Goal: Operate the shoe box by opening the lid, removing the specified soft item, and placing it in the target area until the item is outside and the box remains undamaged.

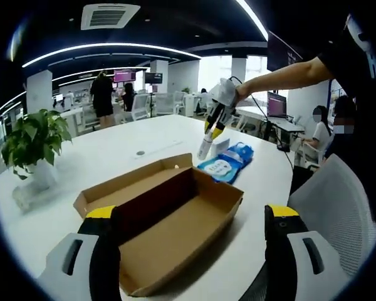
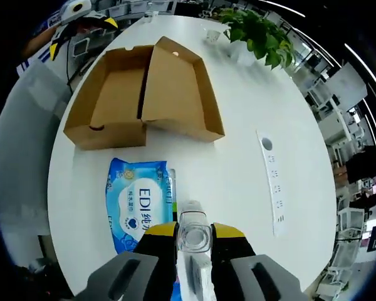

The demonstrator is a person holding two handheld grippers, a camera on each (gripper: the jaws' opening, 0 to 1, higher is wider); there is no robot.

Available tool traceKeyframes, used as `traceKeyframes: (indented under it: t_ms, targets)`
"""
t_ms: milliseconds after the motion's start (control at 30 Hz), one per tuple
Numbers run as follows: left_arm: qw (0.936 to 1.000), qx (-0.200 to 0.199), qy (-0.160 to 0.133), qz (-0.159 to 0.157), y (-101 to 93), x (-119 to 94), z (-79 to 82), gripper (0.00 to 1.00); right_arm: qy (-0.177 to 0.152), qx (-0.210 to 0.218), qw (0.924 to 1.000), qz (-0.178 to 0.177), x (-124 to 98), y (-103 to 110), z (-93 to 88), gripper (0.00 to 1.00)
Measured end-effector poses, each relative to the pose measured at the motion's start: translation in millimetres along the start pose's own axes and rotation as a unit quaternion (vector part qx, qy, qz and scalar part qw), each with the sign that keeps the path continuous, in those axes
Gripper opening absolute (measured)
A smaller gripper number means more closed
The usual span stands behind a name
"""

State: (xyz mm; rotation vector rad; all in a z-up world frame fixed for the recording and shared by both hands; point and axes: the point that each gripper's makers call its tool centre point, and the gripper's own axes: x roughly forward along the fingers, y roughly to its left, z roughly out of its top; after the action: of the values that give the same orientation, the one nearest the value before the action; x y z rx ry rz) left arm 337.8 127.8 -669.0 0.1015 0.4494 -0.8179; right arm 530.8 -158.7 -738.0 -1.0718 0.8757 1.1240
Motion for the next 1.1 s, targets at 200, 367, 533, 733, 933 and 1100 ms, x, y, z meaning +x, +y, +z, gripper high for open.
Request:
traceKeyframes:
  t_ms: [200, 367, 533, 733, 933, 1100]
  targets:
    - [0.9999, -0.005, -0.002, 0.009, 2.9, -4, -1.7, 1.00, 0.014, -0.017, 0.9997, 0.010, 9, -1, 1.8, 0.16]
    - [0.9998, -0.010, 0.001, 0.015, 5.1, -7, -6.4, 1.00, 0.023, -0.026, 0.9993, 0.015, 16, -3, 2.2, 0.16]
    - [0.9997, -0.014, 0.003, 0.020, 7.4, -10, -9.9, 0.99, 0.033, -0.035, 0.9986, 0.023, 21, -2, 0.6, 0.16]
    - [0.9995, -0.017, 0.004, 0.025, 10.2, -11, -12.2, 0.99, 0.034, -0.037, 0.9979, 0.039, 24, 3, 1.4, 0.16]
    - [0.9995, -0.019, 0.006, 0.026, 11.0, -11, -14.4, 0.99, 0.035, -0.041, 0.9975, 0.046, 25, 1, 3.4, 0.16]
    - [0.9994, -0.020, 0.007, 0.028, 12.0, -12, -16.2, 0.99, 0.037, -0.035, 0.9974, 0.050, 26, 0, 2.9, 0.16]
